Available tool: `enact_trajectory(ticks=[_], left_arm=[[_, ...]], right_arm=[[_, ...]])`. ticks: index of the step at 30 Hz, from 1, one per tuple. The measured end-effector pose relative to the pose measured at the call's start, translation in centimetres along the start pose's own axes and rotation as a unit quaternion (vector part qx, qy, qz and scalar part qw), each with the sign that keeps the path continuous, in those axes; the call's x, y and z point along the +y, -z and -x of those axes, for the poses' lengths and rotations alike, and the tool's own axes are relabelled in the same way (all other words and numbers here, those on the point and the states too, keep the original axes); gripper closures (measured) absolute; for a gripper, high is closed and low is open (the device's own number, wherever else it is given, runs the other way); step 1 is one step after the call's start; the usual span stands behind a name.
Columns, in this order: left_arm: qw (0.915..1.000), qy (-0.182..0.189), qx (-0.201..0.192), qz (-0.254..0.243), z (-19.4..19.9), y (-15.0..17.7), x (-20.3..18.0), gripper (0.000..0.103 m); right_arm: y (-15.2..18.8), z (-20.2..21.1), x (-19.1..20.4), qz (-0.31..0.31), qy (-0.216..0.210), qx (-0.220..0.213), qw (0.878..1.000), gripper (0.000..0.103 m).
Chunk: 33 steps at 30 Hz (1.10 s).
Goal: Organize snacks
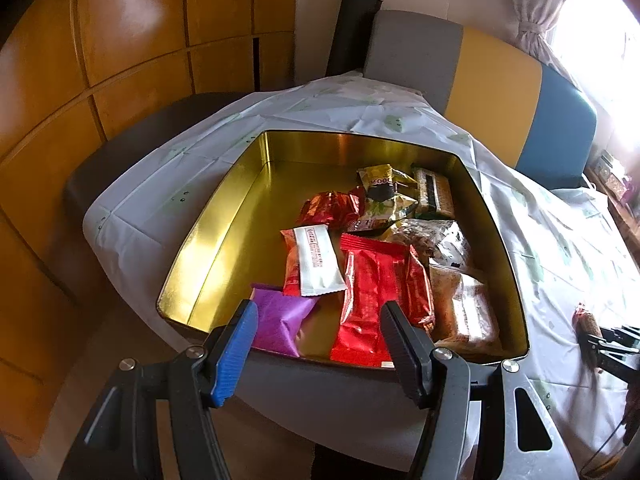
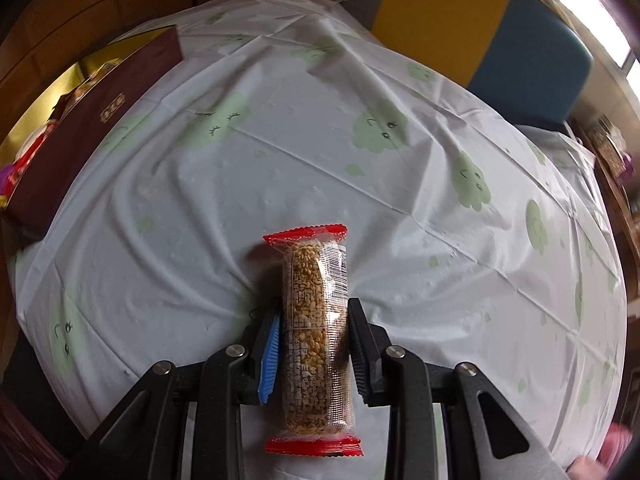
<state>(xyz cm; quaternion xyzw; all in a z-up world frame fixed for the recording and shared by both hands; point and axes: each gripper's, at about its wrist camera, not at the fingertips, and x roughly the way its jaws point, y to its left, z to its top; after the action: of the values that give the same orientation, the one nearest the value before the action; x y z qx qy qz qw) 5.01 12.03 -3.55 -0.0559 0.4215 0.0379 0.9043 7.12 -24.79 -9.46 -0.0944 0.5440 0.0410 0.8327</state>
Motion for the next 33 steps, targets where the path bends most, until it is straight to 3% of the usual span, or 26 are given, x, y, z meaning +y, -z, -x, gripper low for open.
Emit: enact_trajectory(ticks=[5, 12, 16, 21, 25, 28, 33], left_arm=[[0.9997, -0.019, -0.012, 0.005, 0.4, -0.1, 1.0, 0.039], [0.9993, -0.028, -0.011, 0.023, 0.4, -0.3, 2.5, 0.039], [0.9991, -0.033, -0.015, 0.022, 0.6, -0.4, 2.8, 0.035], [0.9989, -0.035, -0.016, 0.028, 0.6, -0.2, 3.5, 0.035], [0.9987, -0.033, -0.01, 0.037, 0.3, 0.0, 4.0, 0.035], [0.9987, -0.032, -0.006, 0.039, 0.1, 0.1, 4.2, 0.035], [0.9989, -0.032, -0.002, 0.035, -0.1, 0.6, 4.4, 0.034]], right_arm=[[-0.9, 0.3, -0.2, -0.045, 0.002, 0.013, 0.999, 0.073], [-4.8, 3.6, 3.2, -0.079, -0.115, -0.032, 0.99, 0.073], [-8.4, 5.9, 7.7, -0.075, -0.215, -0.056, 0.972, 0.073], [-12.2, 7.2, 13.7, -0.056, -0.277, -0.067, 0.957, 0.073], [-15.0, 5.4, 17.2, -0.068, -0.297, -0.054, 0.951, 0.073], [-16.4, 2.9, 18.9, -0.072, -0.289, -0.034, 0.954, 0.07], [-16.6, -0.7, 20.4, -0.07, -0.29, 0.009, 0.955, 0.065]])
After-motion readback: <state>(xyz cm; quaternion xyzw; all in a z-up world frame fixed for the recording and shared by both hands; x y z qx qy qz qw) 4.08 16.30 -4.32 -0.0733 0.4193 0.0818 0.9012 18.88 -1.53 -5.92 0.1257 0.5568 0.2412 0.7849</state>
